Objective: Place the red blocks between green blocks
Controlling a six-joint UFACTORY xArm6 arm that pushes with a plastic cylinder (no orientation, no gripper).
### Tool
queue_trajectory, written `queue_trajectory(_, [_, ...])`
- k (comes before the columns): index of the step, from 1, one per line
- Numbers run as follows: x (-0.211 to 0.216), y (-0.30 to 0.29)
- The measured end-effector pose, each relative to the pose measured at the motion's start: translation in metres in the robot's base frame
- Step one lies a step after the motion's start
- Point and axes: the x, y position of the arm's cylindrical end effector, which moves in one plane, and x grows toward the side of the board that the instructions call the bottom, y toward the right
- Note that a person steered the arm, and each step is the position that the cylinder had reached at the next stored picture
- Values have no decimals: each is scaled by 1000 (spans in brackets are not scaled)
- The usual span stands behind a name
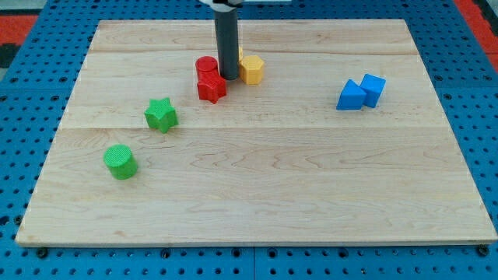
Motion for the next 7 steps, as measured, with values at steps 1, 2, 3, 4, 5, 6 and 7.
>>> queue_trajectory(1, [-22, 2])
queue_trajectory(2, [-34, 10])
queue_trajectory(3, [-42, 5])
queue_trajectory(4, [-41, -34])
queue_trajectory(5, [-28, -68])
queue_trajectory(6, [-18, 0])
queue_trajectory(7, [36, -10])
